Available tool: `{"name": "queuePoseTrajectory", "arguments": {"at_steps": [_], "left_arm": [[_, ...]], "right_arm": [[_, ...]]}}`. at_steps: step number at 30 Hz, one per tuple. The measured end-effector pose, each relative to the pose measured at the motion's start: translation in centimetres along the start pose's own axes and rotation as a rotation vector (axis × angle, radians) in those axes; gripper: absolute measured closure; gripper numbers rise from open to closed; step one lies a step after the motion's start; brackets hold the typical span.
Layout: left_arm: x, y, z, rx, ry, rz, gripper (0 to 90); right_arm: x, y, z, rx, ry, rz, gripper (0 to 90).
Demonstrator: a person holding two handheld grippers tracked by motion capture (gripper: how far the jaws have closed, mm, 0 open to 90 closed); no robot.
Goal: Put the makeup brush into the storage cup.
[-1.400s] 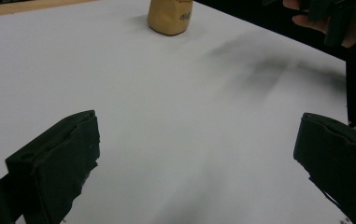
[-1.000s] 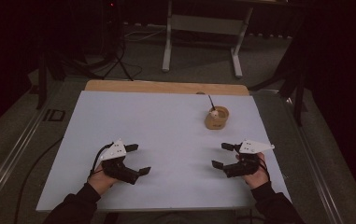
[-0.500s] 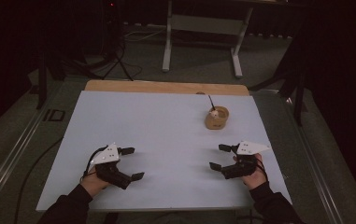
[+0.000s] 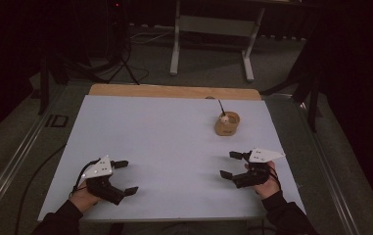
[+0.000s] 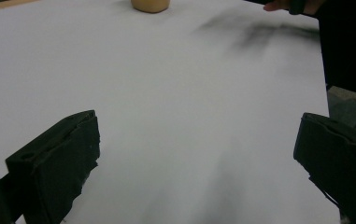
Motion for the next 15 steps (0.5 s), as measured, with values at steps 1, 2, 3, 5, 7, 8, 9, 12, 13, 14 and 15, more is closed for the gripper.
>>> {"name": "queuePoseTrajectory", "arguments": {"at_steps": [1, 2, 3, 5, 7, 8, 9, 12, 13, 14, 15], "left_arm": [[-0.2, -0.1, -0.2, -0.002, 0.001, 0.007, 0.6], [-0.3, -0.3, -0.4, -0.006, 0.006, 0.011, 0.6], [-0.3, -0.4, -0.6, -0.013, 0.004, 0.010, 0.6], [-0.4, -0.6, -0.8, -0.021, 0.007, 0.007, 0.6], [-0.4, -0.6, -0.7, -0.014, 0.005, 0.007, 0.6], [-0.4, -0.6, -0.8, -0.019, 0.005, 0.007, 0.6], [-0.4, -0.6, -0.8, -0.022, 0.004, 0.005, 0.6], [-0.4, -0.7, -1.1, -0.036, 0.006, 0.014, 0.6], [-0.4, -0.8, -1.2, -0.043, 0.008, 0.008, 0.6], [-0.4, -0.8, -1.2, -0.052, 0.012, 0.005, 0.6], [-0.4, -0.8, -1.3, -0.058, 0.009, 0.007, 0.6]], "right_arm": [[0.0, 0.0, 0.0, 0.002, 0.001, -0.001, 13.2], [0.1, -0.1, 0.0, 0.002, 0.001, -0.003, 13.2], [0.1, -0.1, 0.0, 0.001, 0.003, -0.005, 13.2], [0.1, -0.2, 0.0, -0.001, 0.003, -0.007, 13.2], [0.1, -0.2, 0.0, -0.002, 0.004, -0.010, 13.2], [0.1, -0.2, 0.0, -0.002, 0.003, -0.008, 13.2], [0.1, -0.2, 0.0, 0.001, 0.007, -0.005, 13.2], [0.1, -0.3, 0.1, 0.005, 0.007, -0.005, 13.2], [0.2, -0.3, 0.1, 0.001, 0.004, -0.009, 13.2], [0.2, -0.3, 0.1, -0.002, 0.003, -0.011, 13.2], [0.2, -0.3, 0.1, 0.000, 0.005, -0.009, 13.2]]}}
Point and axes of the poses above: each handheld gripper's, and its own axes: x roughly forward along the jaws, y roughly out of its top, z roughly to its right, the point moved 7 cm from there along x, roughly forward along the jaws, and after that the axes turned 5 degrees about -x, right-handed, at the moved point
